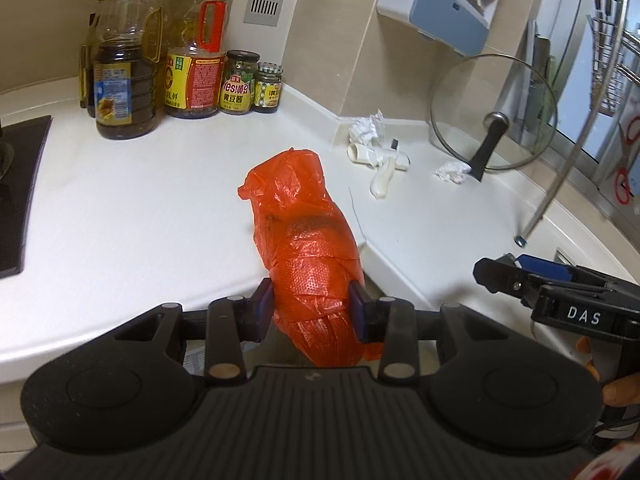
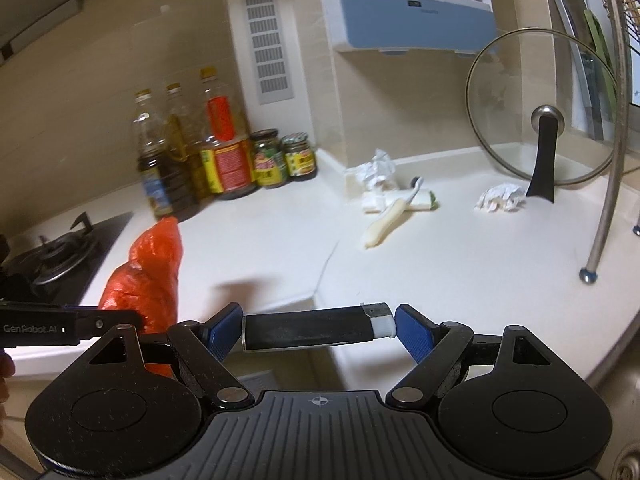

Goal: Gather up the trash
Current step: 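Carry the red bag and lighter down over the wastebasket with both grippers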

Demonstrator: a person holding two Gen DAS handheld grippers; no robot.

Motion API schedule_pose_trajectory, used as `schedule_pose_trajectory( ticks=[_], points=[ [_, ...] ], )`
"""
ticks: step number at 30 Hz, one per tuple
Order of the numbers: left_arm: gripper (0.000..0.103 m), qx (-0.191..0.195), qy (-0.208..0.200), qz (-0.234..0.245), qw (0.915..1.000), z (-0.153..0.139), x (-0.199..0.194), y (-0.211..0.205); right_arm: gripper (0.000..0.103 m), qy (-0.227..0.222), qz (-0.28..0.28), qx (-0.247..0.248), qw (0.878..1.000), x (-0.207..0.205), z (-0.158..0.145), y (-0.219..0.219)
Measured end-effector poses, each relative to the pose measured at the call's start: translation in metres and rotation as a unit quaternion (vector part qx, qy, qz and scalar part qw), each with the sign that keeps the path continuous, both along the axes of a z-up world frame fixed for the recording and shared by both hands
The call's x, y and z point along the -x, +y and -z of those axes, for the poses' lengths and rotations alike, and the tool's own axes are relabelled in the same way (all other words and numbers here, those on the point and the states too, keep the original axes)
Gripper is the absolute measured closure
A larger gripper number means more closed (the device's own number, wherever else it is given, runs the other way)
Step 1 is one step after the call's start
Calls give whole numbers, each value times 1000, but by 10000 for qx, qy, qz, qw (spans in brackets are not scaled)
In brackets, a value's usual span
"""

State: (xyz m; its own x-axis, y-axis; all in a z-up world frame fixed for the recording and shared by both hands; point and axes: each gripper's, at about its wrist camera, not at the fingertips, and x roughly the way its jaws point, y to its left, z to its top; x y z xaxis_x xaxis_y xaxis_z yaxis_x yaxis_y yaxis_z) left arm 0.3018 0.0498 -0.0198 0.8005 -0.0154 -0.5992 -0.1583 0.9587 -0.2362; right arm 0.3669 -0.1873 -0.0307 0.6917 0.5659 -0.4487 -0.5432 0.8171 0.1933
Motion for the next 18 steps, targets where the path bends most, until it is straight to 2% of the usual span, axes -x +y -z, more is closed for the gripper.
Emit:
schedule_pose_trajectory(
  ticks=[9,18],
  points=[
    [68,126,180,94,9997,12,56,3,21,327,-152,0,9993,59,14,14],
    [68,430,680,-91,9967,48,89,8,21,885,-480,285,9945,79,55,32]
  ],
)
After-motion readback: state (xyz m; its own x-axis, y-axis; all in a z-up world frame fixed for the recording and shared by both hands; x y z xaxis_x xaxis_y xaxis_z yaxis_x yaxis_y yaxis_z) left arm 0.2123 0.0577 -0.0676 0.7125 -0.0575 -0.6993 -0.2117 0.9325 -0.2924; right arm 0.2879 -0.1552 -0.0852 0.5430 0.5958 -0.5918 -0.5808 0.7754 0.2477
